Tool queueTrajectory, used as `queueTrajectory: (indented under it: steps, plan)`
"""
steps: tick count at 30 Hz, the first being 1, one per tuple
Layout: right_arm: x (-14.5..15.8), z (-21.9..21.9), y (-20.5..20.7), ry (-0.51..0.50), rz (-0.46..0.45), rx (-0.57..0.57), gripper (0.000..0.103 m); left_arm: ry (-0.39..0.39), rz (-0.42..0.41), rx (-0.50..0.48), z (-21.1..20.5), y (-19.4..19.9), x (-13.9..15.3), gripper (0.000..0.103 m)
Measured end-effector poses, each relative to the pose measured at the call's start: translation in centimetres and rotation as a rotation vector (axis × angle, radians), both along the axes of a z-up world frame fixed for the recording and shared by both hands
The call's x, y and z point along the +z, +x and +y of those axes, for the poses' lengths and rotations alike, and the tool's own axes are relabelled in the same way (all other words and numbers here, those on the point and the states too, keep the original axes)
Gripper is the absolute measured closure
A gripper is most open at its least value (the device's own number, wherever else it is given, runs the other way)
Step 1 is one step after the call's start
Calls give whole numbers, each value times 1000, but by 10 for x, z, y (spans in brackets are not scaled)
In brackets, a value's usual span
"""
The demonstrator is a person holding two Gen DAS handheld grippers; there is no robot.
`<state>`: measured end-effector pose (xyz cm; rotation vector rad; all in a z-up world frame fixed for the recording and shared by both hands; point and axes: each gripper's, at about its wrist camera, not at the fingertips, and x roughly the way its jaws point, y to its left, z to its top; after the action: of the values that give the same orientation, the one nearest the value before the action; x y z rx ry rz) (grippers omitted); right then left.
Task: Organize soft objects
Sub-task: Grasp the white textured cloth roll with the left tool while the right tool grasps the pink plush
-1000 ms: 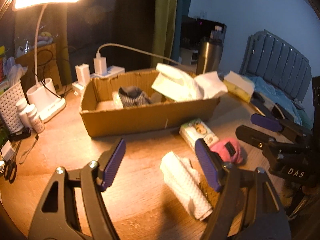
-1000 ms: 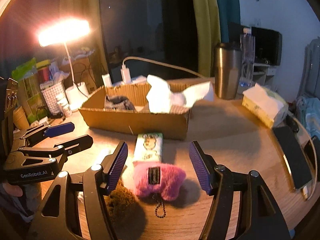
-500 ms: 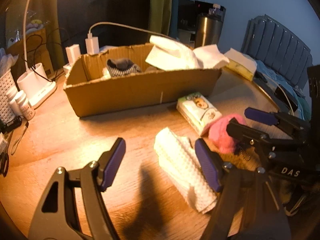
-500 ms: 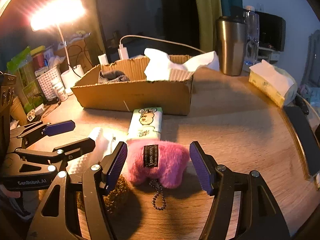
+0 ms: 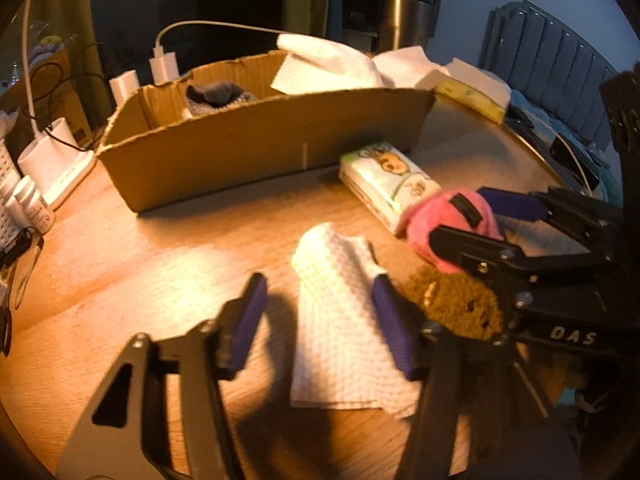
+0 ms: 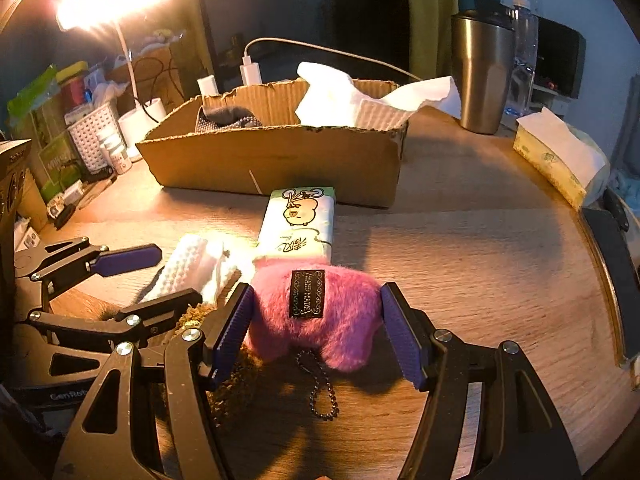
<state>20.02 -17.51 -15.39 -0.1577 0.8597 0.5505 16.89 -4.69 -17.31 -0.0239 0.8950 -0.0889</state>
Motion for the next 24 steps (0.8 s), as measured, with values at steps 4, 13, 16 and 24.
queueTrajectory:
  steps: [4,13,16,24]
  plan:
    - [-1,1,1,-2,3,5,38,-4,-2,-37,-6,-3,1,75]
    - [3,2,-7,0,-42,14,51,-54,-32,-54,-3,-12,10,86]
    - [7,0,-10,21,-59,10,61,-68,-50,-50,2,-16,15,86]
    - [18,-3,-14,22,-97,-1,64,-86,-106,-13,19,-25,29,87]
